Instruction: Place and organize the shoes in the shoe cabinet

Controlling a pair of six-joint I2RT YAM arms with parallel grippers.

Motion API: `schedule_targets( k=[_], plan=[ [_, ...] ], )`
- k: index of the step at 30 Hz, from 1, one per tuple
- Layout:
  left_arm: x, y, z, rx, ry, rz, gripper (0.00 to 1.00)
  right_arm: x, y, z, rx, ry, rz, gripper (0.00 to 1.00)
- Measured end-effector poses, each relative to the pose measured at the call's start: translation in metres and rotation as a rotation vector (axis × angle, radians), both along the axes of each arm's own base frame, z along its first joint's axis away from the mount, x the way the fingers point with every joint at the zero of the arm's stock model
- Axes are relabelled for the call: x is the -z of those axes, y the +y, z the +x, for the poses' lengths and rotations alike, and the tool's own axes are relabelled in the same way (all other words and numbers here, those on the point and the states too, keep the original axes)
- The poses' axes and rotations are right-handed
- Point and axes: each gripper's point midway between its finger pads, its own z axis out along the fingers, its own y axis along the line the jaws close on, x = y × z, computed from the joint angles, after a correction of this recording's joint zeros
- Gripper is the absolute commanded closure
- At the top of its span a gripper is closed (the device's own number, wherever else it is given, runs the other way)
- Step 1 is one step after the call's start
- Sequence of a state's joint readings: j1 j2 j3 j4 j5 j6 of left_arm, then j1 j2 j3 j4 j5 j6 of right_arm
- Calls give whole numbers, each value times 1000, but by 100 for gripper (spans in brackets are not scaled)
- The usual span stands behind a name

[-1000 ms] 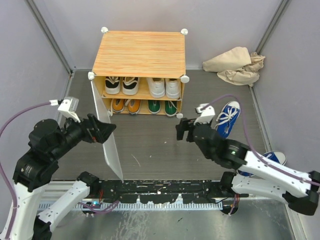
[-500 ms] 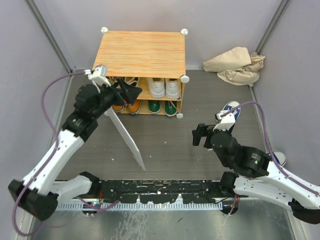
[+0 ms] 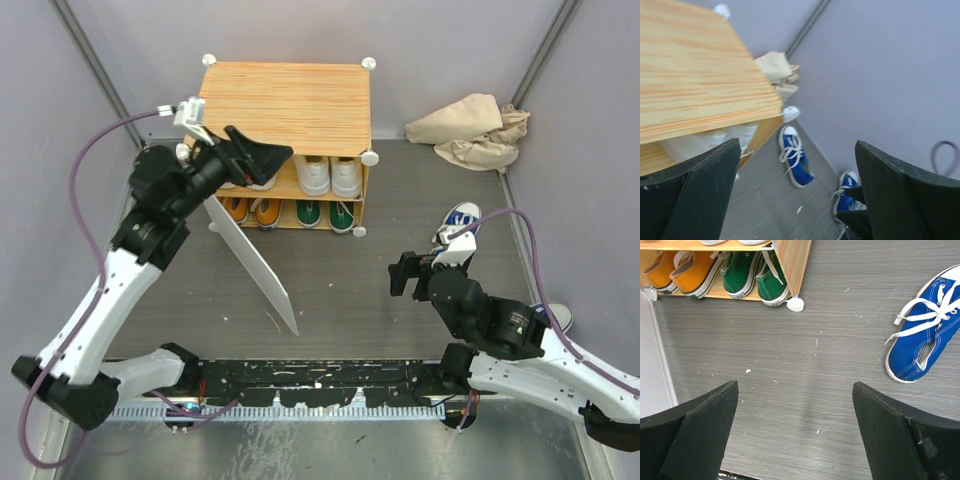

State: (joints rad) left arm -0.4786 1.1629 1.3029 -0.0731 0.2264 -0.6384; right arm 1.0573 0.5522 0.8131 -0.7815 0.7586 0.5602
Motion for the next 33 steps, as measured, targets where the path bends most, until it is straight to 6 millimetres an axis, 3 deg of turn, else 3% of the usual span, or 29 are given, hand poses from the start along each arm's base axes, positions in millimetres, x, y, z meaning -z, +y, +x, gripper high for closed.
schedule_targets(
  k=[3,5,7,10,13,16,19,24,27,33],
  plan=[
    [-51,9,-45,75,-121,-58,2,3,2,2,2,6,-14,0],
    [-71,20,-76,104,-179,-73,2,5,5,3,2,11,-26,0],
    [-78,35,-106,109,-208,-66,2,8,7,5,-1,18,-46,0],
    [-70,60,-138,67,-204,-38,2,12,11,7,-5,27,-73,0],
    [-44,88,-163,-16,-157,-16,2,17,16,10,-14,37,-103,0],
    [-12,104,-173,-70,-92,11,2,20,23,12,-24,52,-124,0],
    [33,105,-162,-101,19,66,2,15,32,15,-38,64,-127,0],
    [132,100,-135,-146,232,182,2,11,44,18,-53,80,-133,0],
    [175,100,-129,-166,324,221,1,4,44,19,-52,73,-121,0],
    [212,91,-107,-184,397,233,1,-9,40,20,-38,52,-88,0]
  ],
)
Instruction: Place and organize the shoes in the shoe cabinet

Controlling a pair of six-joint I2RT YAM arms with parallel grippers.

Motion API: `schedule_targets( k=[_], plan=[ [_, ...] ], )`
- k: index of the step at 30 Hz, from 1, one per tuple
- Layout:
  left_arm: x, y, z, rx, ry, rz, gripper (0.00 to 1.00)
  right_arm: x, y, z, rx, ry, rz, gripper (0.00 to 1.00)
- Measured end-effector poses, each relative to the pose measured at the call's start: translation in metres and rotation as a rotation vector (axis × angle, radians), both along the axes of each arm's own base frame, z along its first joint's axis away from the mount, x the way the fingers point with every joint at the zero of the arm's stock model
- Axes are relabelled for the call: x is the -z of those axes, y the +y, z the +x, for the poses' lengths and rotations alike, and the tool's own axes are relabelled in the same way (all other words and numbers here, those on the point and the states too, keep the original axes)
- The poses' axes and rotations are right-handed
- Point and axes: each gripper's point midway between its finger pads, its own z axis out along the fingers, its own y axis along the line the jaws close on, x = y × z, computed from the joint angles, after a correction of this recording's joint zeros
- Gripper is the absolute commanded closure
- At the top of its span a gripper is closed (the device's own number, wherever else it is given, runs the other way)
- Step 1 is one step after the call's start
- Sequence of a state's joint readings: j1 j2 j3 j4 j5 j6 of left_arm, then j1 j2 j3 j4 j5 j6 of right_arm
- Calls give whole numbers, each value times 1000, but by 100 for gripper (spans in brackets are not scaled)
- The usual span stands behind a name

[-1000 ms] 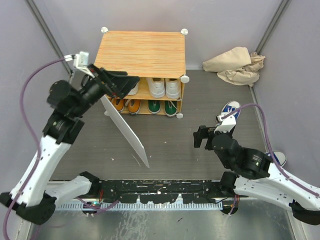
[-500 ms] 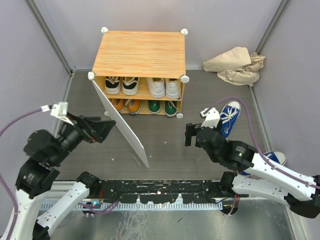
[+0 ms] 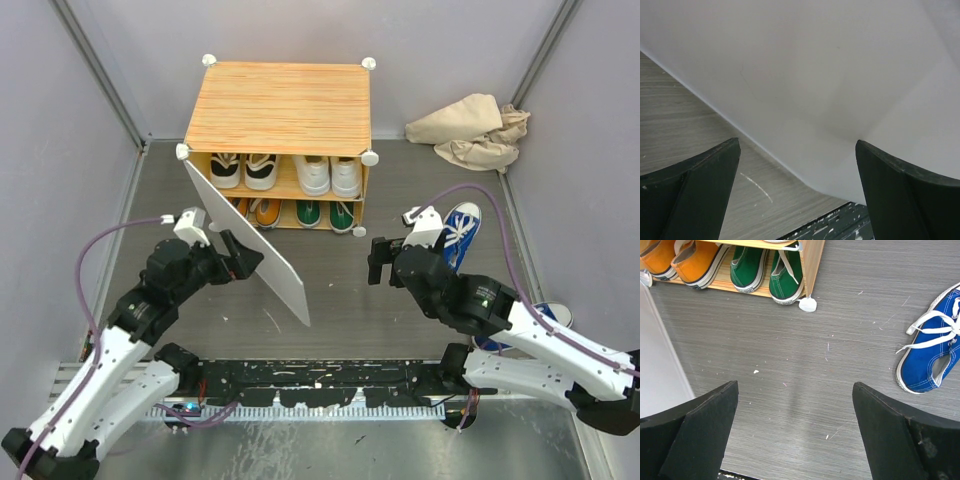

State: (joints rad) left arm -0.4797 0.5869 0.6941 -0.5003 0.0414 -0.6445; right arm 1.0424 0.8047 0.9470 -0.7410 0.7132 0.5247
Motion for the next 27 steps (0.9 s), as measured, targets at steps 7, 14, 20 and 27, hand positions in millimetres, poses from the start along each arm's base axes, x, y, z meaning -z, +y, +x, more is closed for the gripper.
schedule_targets(
  k=[7,14,20,27],
  plan=[
    [20,-30,53,-9,31,-4,1,-3,9,5,-14,16,-17,0],
    [-3,-62,105,-12,-53,3,0,-14,27,9,-72,28,-22,0],
    [-13,-87,149,-30,-106,30,2,-13,39,7,-123,54,9,0],
    [3,-101,162,-21,-96,74,2,1,58,-1,-212,123,8,0]
  ],
)
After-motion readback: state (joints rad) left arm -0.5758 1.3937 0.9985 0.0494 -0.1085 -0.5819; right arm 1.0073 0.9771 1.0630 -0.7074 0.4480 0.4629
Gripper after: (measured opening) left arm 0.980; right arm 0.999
